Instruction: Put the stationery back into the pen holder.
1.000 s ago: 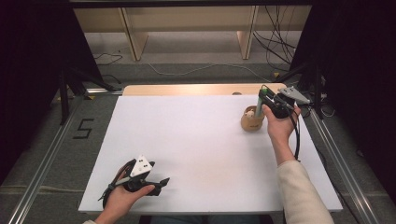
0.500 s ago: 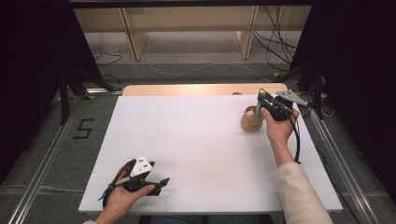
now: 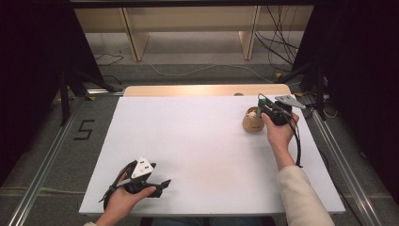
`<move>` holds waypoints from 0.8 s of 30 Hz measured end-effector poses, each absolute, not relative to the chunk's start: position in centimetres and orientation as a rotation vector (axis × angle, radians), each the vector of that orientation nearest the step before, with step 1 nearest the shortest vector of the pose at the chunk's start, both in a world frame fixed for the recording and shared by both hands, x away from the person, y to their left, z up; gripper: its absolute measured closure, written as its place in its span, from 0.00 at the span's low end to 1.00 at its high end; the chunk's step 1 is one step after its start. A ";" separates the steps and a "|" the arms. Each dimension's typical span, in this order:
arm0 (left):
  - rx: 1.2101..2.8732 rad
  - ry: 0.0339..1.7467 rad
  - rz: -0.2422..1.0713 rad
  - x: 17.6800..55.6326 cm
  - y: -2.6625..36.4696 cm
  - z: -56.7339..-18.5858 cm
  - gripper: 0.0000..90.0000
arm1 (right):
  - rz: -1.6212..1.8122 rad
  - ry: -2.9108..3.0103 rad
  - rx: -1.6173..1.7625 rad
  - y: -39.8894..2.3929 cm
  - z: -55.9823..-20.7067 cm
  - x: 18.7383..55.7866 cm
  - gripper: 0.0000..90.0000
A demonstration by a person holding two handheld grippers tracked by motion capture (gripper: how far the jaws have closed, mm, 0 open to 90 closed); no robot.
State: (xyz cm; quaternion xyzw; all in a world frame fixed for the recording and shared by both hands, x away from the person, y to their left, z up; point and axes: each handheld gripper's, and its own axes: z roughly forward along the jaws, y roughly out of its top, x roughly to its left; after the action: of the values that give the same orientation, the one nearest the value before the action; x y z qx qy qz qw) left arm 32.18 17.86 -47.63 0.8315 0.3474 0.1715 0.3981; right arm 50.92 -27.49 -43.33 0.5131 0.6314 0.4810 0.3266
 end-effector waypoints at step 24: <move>2.106 0.881 0.435 32.2 17.9 -47.6 0.22 | 1.212 1.740 1.342 -27.5 -42.6 50.4 0.54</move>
State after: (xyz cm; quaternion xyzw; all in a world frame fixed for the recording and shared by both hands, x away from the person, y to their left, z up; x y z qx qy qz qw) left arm 32.19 17.87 -47.64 0.8315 0.3480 0.1718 0.3975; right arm 50.35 -27.47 -42.64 0.5083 0.6591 0.4591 0.3106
